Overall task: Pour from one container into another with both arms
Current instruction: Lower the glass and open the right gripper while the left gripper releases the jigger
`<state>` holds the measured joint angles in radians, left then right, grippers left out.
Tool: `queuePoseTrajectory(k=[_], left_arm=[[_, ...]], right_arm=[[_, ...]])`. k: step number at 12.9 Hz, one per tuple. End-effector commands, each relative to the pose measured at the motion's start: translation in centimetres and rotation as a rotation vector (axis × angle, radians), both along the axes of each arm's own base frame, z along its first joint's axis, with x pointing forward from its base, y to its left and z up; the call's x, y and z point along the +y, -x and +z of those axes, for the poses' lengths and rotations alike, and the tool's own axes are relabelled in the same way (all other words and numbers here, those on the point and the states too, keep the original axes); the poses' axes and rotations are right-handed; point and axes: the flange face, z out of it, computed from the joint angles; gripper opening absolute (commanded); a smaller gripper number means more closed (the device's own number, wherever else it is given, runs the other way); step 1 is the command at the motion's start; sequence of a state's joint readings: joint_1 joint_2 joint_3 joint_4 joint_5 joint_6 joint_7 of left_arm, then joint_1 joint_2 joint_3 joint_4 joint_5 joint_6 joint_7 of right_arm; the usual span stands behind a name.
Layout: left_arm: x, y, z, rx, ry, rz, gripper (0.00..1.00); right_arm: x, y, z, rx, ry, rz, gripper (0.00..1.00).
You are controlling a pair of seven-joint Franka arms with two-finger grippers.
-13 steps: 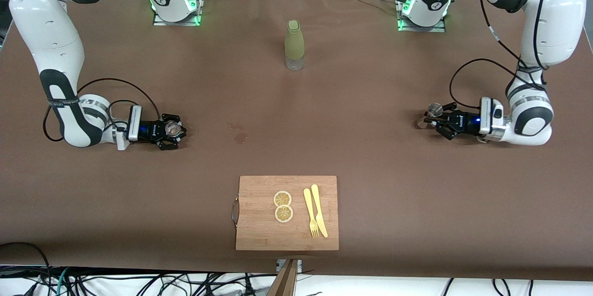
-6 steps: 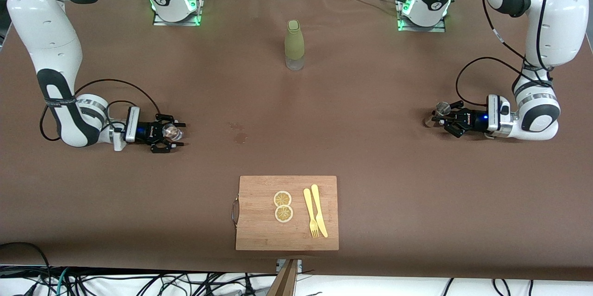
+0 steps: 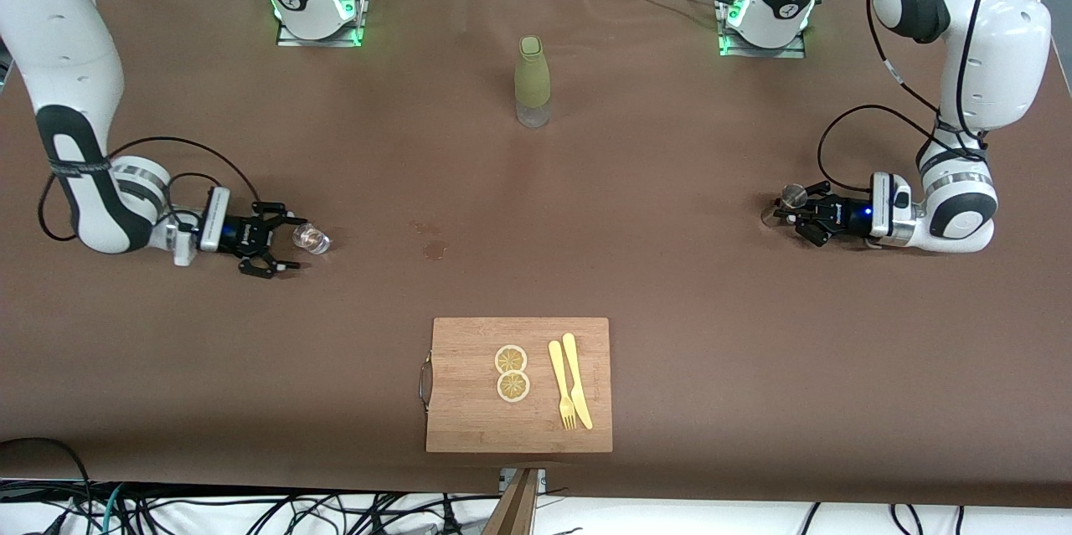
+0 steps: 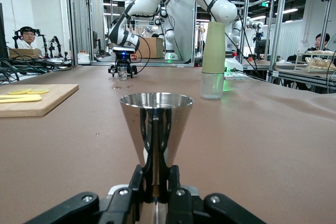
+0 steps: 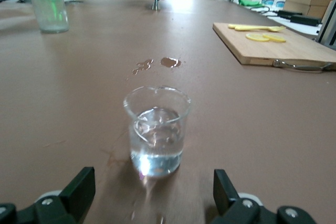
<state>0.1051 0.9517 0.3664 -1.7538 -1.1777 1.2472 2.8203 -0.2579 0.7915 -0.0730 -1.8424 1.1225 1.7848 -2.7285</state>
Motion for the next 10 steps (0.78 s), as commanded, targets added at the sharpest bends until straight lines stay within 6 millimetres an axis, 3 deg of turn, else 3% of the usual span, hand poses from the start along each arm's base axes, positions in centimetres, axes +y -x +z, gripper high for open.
queuePoseTrajectory(k=[1, 2, 4, 7, 10], left_arm=[[0.7, 1.7, -2.4, -0.22, 0.065, -0.058, 0.12], [0.7, 1.8, -2.6, -0.215, 0.063, -0.058, 0.99], [2.2, 0.5, -1.6, -0.223, 0.023, -0.063, 1.0], [5.5, -0.9, 0.8, -0.084, -0.096, -0.068, 1.0], [6.8, -4.4, 4.1, 0.068, -0.22, -0.066, 1.0]], right_arm=[[-1.6, 2.5, 4.3, -0.03, 0.077, -0.002, 1.0], [-2.2, 3.2, 5.7, -0.015, 0.114, -0.016, 1.0], [-3.3, 3.6, 8.7, 0.036, 0.172, -0.024, 1.0], [-4.8, 3.4, 14.4, 0.101, 0.277, -0.06, 1.0], [-5.4, 3.3, 19.8, 0.196, 0.381, -0.119, 1.0]])
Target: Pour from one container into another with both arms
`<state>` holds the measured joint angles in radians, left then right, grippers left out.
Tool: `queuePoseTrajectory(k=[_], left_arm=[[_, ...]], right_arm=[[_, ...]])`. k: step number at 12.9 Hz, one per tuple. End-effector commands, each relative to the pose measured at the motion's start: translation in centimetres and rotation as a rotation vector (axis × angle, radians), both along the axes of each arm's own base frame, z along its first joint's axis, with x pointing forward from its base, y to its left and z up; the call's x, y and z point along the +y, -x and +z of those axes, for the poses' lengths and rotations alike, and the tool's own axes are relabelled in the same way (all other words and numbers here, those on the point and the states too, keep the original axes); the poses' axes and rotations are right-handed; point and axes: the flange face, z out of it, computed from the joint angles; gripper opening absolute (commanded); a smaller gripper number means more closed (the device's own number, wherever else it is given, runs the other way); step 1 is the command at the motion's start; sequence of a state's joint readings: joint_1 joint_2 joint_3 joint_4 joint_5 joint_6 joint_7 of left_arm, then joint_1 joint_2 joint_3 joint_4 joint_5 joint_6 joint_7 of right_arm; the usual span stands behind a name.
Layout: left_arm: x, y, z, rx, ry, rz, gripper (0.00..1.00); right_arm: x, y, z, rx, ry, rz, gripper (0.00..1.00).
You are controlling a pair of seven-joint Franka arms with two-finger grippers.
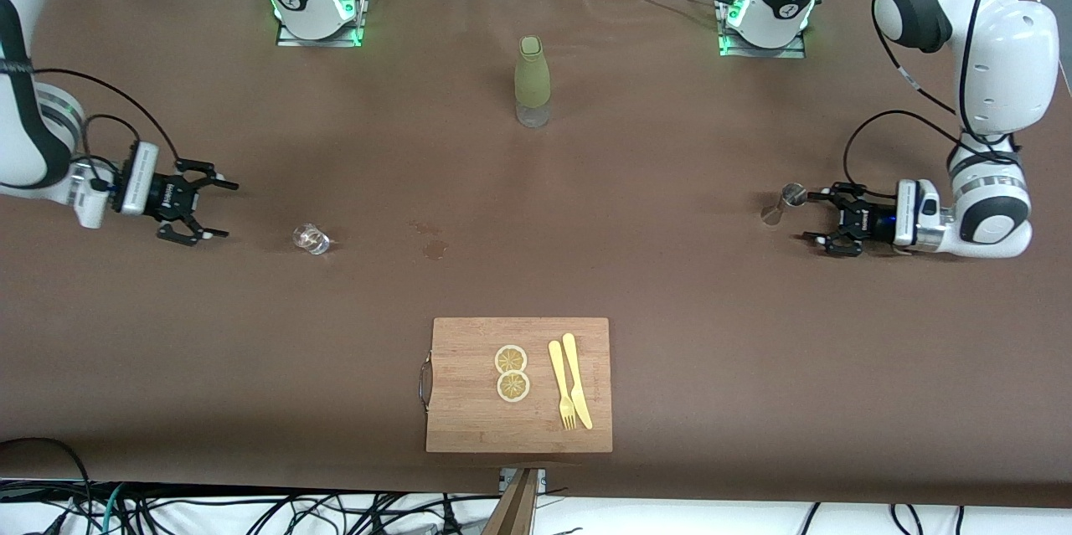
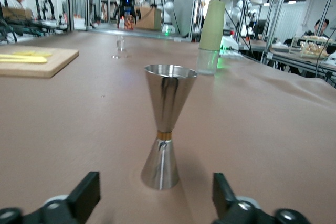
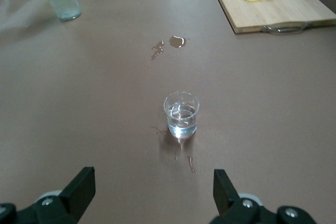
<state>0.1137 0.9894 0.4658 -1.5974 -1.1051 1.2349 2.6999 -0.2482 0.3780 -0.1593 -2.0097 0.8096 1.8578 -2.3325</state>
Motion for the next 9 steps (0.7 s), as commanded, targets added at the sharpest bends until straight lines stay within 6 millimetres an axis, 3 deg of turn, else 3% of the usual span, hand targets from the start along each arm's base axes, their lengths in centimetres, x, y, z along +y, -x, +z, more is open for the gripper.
queuePoseTrajectory(k=[1, 4, 7, 9], left_arm=[[0.4, -2.5, 2.9, 0.086, -0.098, -0.039, 1.0], [-0.5, -4.7, 6.1, 0.339, -0.235, 0.072, 1.0], [-4.0, -8.2, 10.0, 0.484, -0.367, 0.163, 1.0], [-6.1, -9.6, 12.6, 0.577, -0.462, 0.215, 1.0]], right_arm=[[0.3, 1.1, 4.4, 0.071, 0.077, -0.07, 1.0], [-0.6, 1.7, 9.5, 0.147, 0.184, -0.164, 1.0], [-0.4, 2.3, 12.6, 0.286, 0.223, -0.303, 1.0], [-1.8, 3.3, 16.1, 0.351, 0.34, -0.425, 1.0]])
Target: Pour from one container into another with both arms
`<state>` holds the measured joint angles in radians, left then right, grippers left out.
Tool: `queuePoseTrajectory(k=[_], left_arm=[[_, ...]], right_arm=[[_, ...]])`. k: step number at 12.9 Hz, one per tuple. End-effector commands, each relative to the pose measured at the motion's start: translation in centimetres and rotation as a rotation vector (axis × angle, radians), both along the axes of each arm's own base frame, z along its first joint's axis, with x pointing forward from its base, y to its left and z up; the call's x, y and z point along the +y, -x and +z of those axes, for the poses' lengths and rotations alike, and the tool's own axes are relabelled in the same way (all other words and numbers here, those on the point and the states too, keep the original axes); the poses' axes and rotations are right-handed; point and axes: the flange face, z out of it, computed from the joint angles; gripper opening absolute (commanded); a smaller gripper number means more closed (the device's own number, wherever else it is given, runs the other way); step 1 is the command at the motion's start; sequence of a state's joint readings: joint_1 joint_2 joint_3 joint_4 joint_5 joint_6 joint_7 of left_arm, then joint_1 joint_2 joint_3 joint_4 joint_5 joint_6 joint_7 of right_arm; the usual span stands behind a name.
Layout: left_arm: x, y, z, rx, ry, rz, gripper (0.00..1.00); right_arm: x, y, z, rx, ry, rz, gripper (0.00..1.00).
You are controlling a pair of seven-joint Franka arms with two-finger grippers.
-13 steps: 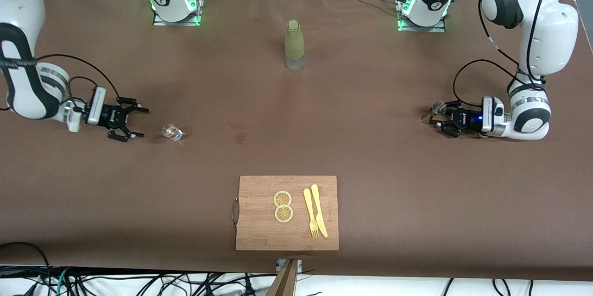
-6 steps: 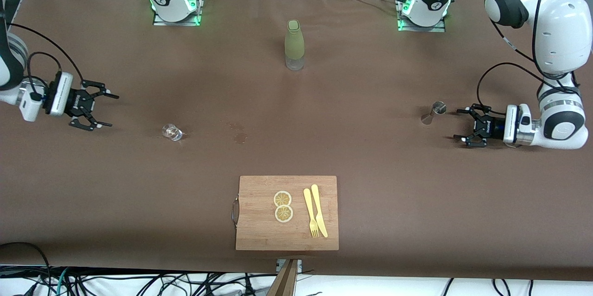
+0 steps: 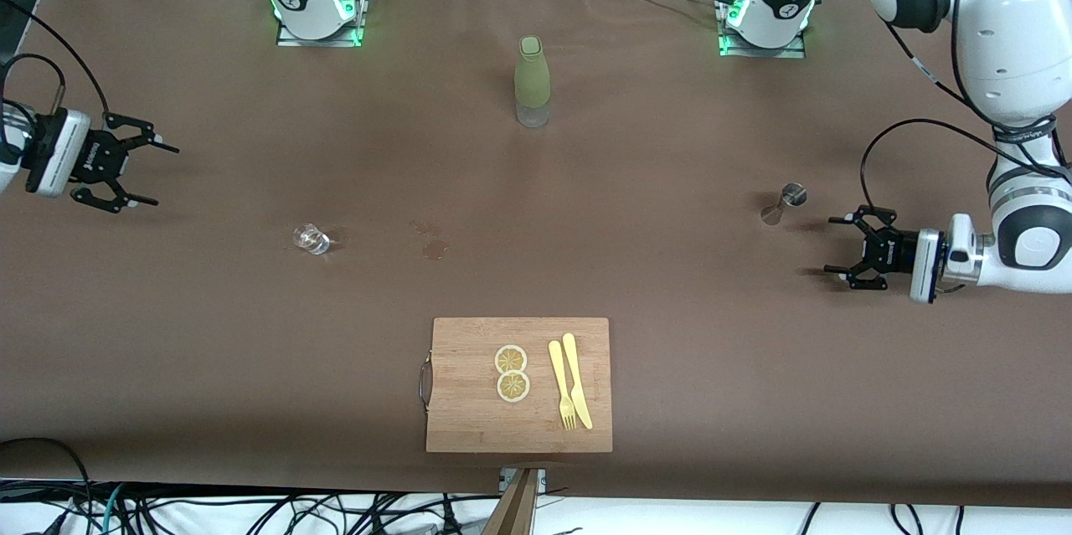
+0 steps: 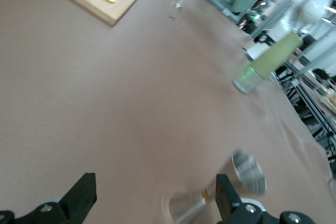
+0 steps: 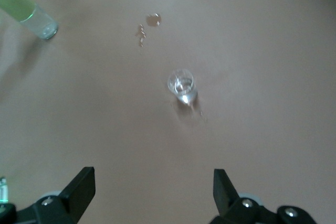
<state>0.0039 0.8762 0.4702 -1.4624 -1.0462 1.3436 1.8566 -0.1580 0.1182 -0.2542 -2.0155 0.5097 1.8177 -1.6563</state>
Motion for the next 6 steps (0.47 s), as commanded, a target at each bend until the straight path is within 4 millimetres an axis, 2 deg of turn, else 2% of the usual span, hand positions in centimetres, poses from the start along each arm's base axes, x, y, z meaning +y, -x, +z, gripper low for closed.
queuePoseTrajectory(k=[1, 3, 6], left_arm=[[-3.0, -1.6, 4.4, 0.109, -0.154, 0.037, 1.0], [-5.1, -2.6, 8.1, 0.167, -0.269, 0.078, 1.0], [-8.9, -3.2, 15.1, 0.265, -0.469, 0.169, 1.0]], right_arm=[[-0.3, 1.7, 4.9, 0.082, 0.132, -0.126, 1.0], [0.5, 2.2, 8.1, 0.157, 0.206, -0.217, 1.0], [1.7, 1.5, 10.8, 0.265, 0.315, -0.405, 1.0]])
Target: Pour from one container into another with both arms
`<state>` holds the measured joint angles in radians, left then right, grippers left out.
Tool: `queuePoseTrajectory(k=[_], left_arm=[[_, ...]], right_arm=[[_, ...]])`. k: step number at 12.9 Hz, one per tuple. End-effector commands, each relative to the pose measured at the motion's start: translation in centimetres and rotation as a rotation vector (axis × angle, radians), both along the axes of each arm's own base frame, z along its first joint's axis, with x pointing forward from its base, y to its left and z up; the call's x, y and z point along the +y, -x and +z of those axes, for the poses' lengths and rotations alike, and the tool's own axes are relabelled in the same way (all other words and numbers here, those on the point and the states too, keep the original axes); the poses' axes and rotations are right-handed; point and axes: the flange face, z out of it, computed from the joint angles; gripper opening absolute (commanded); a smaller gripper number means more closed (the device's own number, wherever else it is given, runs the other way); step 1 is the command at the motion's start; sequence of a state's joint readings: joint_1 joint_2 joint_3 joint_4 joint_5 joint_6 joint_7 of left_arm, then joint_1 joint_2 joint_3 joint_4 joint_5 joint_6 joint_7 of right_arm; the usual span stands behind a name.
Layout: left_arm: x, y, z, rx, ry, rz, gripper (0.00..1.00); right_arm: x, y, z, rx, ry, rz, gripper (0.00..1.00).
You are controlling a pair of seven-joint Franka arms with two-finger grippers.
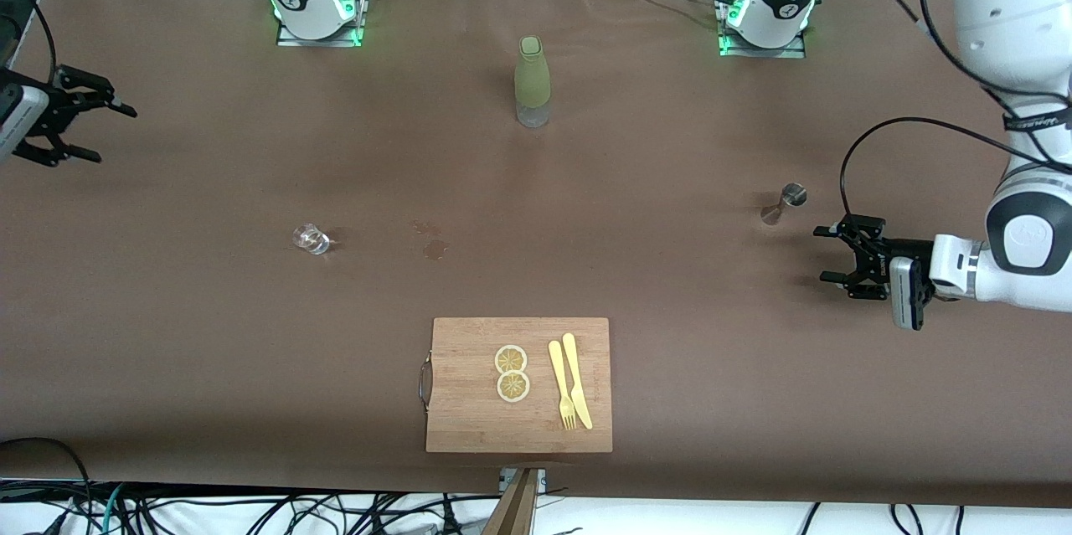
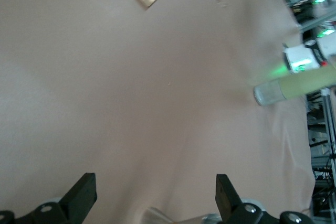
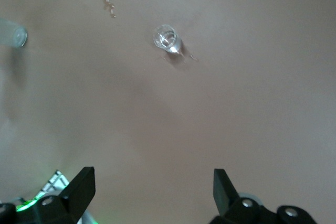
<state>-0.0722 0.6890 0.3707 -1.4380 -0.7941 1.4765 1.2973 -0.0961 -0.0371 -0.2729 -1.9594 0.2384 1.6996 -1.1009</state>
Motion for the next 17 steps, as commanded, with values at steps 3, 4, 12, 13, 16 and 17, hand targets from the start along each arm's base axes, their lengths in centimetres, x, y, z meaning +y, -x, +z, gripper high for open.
queuePoseTrajectory(k=[3, 4, 12, 13, 16, 17], left_arm=[[-5.5, -0.5, 13.8, -0.051, -0.381, -0.025, 1.0], [-6.6, -0.1, 16.3, -0.094, -0.462, -0.085, 1.0], [-2.9, 0.5, 24.5, -0.251, -0.561, 0.037, 1.0], [-3.1, 0.8, 25.6, -0.204, -0.587, 0.165, 1.0], [-5.4, 2.1, 28.1, -0.016, -0.637, 0.558, 1.0], [-6.2, 2.6, 28.9, 0.034, -0.646, 0.642, 1.0]], right_arm=[[4.1, -2.0, 4.4, 0.09, 0.176, -0.175, 1.0], [4.7, -2.3, 5.2, 0.105, 0.206, -0.233, 1.0], [11.2, -5.2, 9.8, 0.097, 0.327, -0.529, 1.0], [11.2, -5.3, 9.9, 0.092, 0.326, -0.529, 1.0], [11.1, -5.4, 10.4, 0.061, 0.322, -0.539, 1.0], [11.1, -5.5, 10.3, 0.047, 0.319, -0.539, 1.0]])
